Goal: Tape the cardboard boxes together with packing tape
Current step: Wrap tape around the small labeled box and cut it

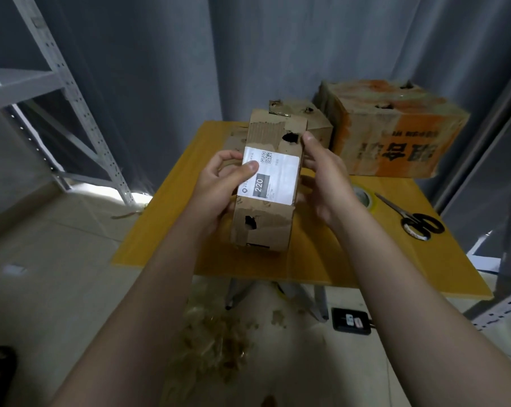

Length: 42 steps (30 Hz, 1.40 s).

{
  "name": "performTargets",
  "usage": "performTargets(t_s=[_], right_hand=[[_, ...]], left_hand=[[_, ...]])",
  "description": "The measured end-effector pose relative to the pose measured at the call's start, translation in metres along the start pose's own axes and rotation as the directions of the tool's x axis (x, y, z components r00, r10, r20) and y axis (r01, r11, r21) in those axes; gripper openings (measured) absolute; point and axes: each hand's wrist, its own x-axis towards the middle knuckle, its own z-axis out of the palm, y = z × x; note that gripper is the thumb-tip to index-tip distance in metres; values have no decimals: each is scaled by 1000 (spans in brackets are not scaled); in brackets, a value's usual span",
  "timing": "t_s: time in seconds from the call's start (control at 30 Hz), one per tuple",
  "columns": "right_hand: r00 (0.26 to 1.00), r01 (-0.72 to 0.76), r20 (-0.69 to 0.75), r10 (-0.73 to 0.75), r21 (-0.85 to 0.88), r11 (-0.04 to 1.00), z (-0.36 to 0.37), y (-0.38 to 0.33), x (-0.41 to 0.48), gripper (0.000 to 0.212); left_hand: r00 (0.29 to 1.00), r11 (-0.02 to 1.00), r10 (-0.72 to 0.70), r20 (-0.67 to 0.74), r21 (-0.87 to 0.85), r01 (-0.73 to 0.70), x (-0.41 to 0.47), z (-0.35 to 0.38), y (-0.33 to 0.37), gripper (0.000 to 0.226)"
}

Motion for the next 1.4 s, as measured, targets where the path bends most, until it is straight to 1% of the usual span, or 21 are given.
performTargets(t_s=[0.1, 0.17, 0.3, 0.4, 0.47, 0.63, 0.77, 0.87, 0.93, 1.0, 1.07, 1.1, 1.13, 1.17, 1.23, 1.3, 1.33, 1.37, 1.4], right_hand=[[998, -11, -61, 9, -32, 999, 5, -4, -2, 44], [996, 24, -89, -27, -32, 999, 10, -5, -4, 36], [992, 101, -72, -103, -33, 994, 19, -10, -10, 30], [981, 174, -71, -181, -93, 980, 23, -12, -13, 29], [977, 193, -63, -202, -120, 974, 23, -14, -15, 28], [991, 133, -11, -135, -103, 986, 19, -15, -15, 25], [988, 145, -24, -150, -151, 978, 20, -14, -15, 27], [994, 106, 0, -108, -197, 975, 22, -14, -15, 32], [997, 79, 47, -68, -283, 956, 22, -14, -16, 32], [992, 28, 121, 20, -380, 925, 20, -14, -19, 26], [978, -34, 166, 127, -475, 879, 19, -13, -22, 28], [970, -59, 172, 171, -516, 855, 19, -11, -23, 30], [964, -85, 169, 203, -529, 845, 20, -9, -24, 31], [961, -110, 160, 224, -522, 846, 21, -7, -26, 29], [958, -132, 147, 244, -532, 836, 23, -4, -27, 25], [946, -118, 169, 278, -618, 777, 18, -5, -27, 17], [939, -102, 182, 291, -662, 743, 14, -8, -25, 19], [942, -77, 186, 279, -691, 719, 7, -10, -22, 24], [960, -32, 173, 221, -713, 700, 0, -12, -19, 28]], left_hand=[[1000, 999, 14, 23, 37, -14, -4, 1, 3, 28], [999, 997, 41, 25, 64, -43, -8, 0, 7, 31], [997, 991, 76, 23, 108, -78, -16, -6, 17, 34], [998, 991, 63, 23, 115, -66, -23, -11, 21, 33], [999, 993, 42, 29, 113, -45, -26, -13, 20, 34], [997, 990, 35, 66, 133, -44, -25, -17, 17, 37], [997, 988, 31, 71, 149, -41, -22, -19, 13, 36], [1000, 996, -5, 5, 92, 5, -21, -19, 10, 35], [998, 997, -41, -46, 57, 44, -19, -19, 8, 37], [990, 997, -76, -119, 2, 76, -18, -19, 6, 38], [979, 997, -81, -185, -33, 76, -14, -20, 4, 38], [976, 997, -72, -206, -23, 69, -12, -20, 2, 36], [975, 998, -51, -215, 21, 57, -10, -19, 1, 33], [978, 994, -19, -209, 100, 40, -7, -18, -1, 30], [986, 944, 52, -158, 329, 3, -1, -20, -1, 29], [991, 814, 85, -104, 580, -9, 5, -21, 4, 31], [993, 734, 74, -87, 679, 5, 8, -20, 7, 32], [996, 664, 55, -67, 747, 13, 12, -17, 9, 32], [999, 622, 30, -39, 783, 12, 14, -13, 11, 36]])
